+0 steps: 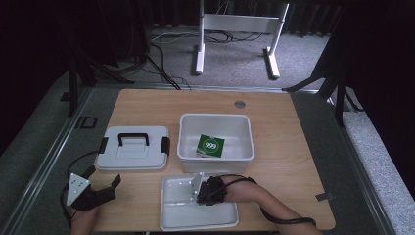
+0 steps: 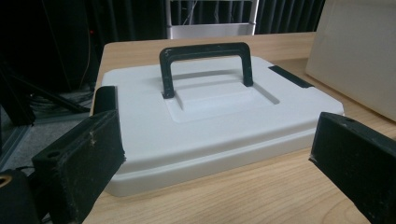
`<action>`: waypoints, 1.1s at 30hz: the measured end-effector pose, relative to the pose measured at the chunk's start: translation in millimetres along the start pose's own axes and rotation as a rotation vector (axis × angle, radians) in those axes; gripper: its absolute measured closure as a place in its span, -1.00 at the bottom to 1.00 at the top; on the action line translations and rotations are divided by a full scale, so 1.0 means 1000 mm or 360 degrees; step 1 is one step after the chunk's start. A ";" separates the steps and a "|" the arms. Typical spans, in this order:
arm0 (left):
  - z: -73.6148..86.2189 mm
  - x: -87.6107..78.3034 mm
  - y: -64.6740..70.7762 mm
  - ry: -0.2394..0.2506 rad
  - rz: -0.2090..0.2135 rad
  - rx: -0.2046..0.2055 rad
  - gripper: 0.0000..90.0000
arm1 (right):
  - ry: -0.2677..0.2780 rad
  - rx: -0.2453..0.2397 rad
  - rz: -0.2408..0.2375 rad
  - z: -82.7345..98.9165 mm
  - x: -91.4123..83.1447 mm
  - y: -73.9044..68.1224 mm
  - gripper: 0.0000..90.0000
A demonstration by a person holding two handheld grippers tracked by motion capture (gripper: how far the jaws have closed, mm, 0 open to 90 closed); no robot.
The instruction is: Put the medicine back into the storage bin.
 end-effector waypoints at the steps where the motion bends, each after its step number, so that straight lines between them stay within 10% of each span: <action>1: 0.000 0.000 0.000 -0.0001 0.0001 0.0000 -0.95 | 0.0009 -0.0004 -0.0010 0.000 -0.001 -0.001 0.97; 33: 0.000 0.000 0.000 -0.0007 -0.0002 0.0007 -0.95 | 0.0133 -0.0042 0.0056 0.014 -0.126 -0.015 0.98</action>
Point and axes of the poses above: each handheld gripper's, and its own axes: x roughly forward along the jaws, z roughly out of its underside, y roughly to its right, the point moved 5 cm from there along x, roughly forward along the jaws, and after that the axes turned 9 degrees about -y, right-handed, at the moved point
